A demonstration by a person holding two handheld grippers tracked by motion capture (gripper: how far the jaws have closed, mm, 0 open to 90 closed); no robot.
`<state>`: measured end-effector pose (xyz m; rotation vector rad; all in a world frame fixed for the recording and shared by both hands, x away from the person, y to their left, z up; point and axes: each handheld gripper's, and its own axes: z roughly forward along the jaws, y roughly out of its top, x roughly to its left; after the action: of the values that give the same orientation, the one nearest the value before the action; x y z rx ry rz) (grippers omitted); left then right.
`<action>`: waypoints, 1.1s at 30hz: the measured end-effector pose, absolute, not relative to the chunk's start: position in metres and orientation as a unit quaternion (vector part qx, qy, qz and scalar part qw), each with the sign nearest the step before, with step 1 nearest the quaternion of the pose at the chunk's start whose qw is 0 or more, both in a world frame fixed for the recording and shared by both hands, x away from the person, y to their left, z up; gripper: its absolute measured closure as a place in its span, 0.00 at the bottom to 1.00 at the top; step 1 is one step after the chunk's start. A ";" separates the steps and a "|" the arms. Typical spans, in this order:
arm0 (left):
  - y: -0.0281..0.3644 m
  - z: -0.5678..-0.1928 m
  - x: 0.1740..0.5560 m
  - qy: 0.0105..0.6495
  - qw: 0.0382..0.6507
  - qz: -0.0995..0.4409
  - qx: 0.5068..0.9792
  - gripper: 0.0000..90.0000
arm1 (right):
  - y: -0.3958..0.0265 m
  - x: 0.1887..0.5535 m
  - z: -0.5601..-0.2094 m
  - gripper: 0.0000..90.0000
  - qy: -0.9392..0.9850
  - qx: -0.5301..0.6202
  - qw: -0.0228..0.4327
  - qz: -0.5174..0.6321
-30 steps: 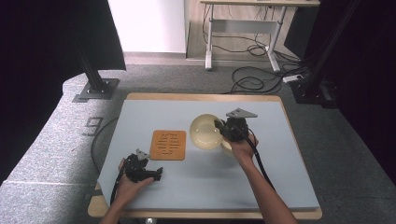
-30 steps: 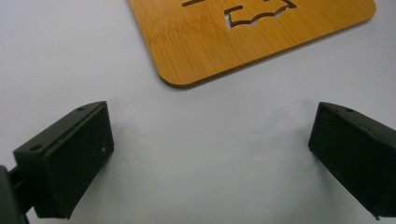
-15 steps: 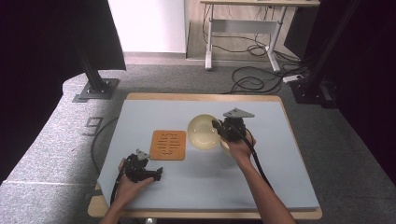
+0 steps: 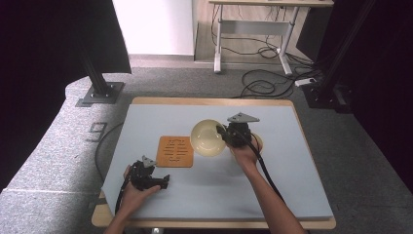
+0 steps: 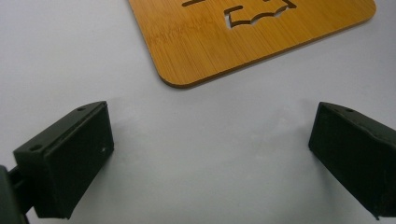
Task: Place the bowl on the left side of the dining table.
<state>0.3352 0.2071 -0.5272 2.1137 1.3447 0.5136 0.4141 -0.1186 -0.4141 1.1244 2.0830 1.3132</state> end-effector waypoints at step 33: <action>0.207 -0.527 0.335 0.504 0.288 0.192 0.791 0.00 | -0.102 0.420 -0.419 0.91 0.760 0.395 0.207 0.474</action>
<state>0.3352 0.2071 -0.5272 2.1135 1.3452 0.5138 0.4196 -0.1015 -0.4188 1.1001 2.1154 1.3188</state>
